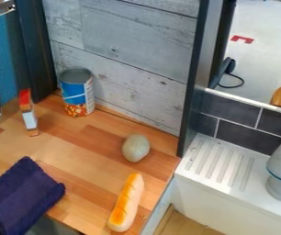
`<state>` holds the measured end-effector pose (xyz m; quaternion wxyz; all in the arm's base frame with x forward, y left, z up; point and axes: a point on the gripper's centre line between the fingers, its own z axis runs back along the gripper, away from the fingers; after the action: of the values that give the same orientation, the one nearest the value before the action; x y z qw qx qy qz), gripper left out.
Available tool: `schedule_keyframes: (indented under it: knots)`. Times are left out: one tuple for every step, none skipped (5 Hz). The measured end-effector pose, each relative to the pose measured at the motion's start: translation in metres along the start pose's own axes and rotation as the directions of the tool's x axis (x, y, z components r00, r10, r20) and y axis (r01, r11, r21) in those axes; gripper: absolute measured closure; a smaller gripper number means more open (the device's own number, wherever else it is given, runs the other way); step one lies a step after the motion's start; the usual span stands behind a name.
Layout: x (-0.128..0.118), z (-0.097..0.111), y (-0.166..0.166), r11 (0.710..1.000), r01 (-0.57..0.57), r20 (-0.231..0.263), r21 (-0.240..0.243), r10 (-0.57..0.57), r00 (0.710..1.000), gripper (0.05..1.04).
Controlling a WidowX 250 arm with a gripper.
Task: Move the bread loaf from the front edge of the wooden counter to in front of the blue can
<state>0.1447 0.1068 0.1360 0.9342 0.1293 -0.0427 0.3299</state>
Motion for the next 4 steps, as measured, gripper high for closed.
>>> schedule_keyframes:
  knots:
    - [-0.002, -0.003, -0.002, 1.000, 0.016, -0.014, 0.004, -0.015, 1.000, 0.084]
    - [0.002, -0.002, -0.035, 0.984, 0.175, 0.005, 0.038, -0.175, 0.984, 0.084]
    - [0.002, 0.000, -0.068, 0.976, 0.217, 0.040, 0.026, -0.218, 0.975, 0.084]
    - [0.006, -0.006, -0.106, 0.980, 0.183, 0.112, -0.071, -0.175, 0.978, 0.084]
